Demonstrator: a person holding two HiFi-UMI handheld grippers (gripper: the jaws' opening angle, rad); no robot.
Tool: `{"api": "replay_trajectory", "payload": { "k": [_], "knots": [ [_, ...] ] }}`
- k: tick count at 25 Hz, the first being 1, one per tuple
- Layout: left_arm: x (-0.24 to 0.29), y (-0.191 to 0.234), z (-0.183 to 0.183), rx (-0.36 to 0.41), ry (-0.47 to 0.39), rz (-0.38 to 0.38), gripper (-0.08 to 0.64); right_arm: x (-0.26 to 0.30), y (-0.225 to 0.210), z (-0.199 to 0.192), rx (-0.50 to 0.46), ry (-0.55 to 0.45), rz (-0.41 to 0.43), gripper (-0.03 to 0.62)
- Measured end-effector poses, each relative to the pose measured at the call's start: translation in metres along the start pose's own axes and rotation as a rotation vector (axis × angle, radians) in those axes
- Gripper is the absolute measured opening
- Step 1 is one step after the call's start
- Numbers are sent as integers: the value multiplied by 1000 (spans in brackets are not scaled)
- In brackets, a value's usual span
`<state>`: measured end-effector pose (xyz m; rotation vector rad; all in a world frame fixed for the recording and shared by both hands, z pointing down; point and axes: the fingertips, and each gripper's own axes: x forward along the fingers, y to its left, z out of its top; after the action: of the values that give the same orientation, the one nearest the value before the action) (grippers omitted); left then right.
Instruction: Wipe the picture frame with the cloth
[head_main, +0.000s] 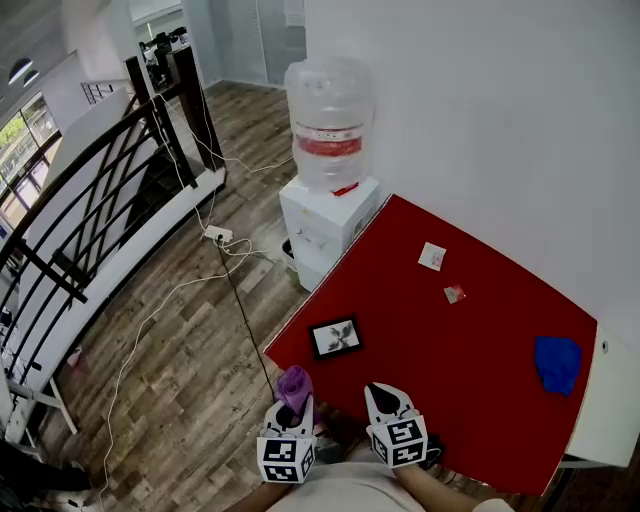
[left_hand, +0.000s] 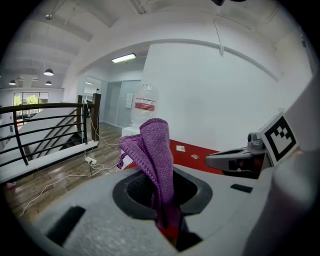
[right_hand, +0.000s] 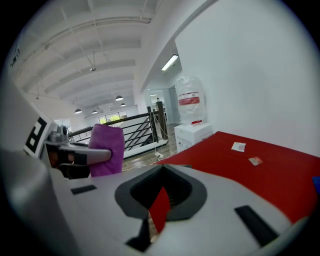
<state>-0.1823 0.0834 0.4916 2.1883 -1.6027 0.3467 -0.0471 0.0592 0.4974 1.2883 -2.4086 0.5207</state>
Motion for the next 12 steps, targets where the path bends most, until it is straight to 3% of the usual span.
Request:
{"api": "replay_trajectory", "payload": {
  "k": [12],
  "knots": [
    [43, 19, 20, 2, 7, 34, 61, 41, -24, 24, -16, 21, 34, 3]
  ]
}}
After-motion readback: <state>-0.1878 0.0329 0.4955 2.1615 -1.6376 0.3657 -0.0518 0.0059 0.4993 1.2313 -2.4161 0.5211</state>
